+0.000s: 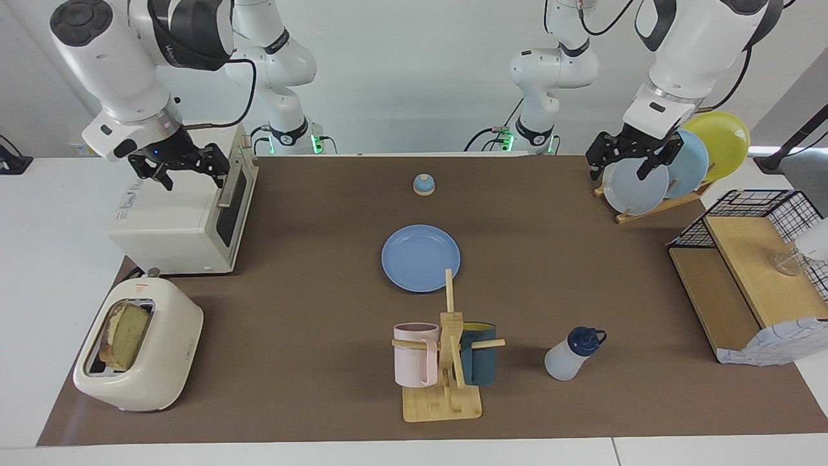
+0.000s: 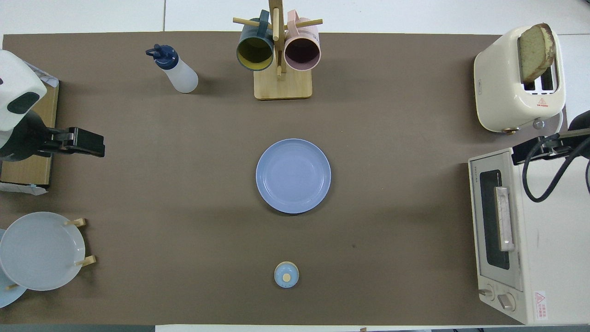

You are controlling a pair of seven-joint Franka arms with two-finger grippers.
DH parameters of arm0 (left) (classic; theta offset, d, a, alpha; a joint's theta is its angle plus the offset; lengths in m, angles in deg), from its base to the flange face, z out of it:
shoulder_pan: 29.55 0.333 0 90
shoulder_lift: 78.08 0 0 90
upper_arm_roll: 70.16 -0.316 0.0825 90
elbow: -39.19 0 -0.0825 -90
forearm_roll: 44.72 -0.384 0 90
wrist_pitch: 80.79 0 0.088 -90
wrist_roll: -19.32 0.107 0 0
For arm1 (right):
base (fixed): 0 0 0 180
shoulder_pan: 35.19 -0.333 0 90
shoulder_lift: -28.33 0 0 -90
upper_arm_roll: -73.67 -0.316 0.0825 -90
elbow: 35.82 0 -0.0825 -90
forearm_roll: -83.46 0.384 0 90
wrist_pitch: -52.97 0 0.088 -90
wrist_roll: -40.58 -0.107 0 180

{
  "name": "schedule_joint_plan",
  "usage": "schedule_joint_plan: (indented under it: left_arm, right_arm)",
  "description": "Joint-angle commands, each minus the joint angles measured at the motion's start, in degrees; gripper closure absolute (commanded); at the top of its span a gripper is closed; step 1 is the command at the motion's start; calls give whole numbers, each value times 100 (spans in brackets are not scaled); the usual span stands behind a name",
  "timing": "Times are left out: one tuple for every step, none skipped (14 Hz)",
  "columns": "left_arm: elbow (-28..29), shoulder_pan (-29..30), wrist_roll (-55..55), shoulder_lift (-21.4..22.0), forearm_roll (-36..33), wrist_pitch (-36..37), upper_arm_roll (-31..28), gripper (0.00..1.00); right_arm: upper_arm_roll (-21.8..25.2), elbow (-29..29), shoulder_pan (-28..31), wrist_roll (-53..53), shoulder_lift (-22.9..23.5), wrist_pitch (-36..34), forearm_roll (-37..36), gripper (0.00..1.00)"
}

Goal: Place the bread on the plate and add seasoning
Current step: 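Move the left gripper out toward the blue-capped squeeze bottle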

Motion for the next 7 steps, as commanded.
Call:
schedule_joint_plan:
  left_arm:
    - [251,-104,-57,198,60,6,-7,0]
    - [295,-87,-48,207,60,-55,-7,0]
    - [521,-87,-48,294,60,-378,2,0]
    - [898,-104,-48,425,60,-938,2,0]
    - [1354,-113,-48,618,60,-1579,-7,0]
    - [1837,-122,4,811,60,-2246,-7,0]
    - [2242,-139,22,926,60,-2845,2,0]
  right_arm:
    - [-2,81,44,98,37,-77,84,0]
    - [-2,81,44,98,37,-77,84,0]
    - [-2,81,44,98,37,-77,84,0]
    - [-2,81,44,98,37,-77,84,0]
    - [-2,81,44,98,37,-77,84,0]
    - [-2,81,44,98,37,-77,84,0]
    - [7,81,44,98,37,-77,84,0]
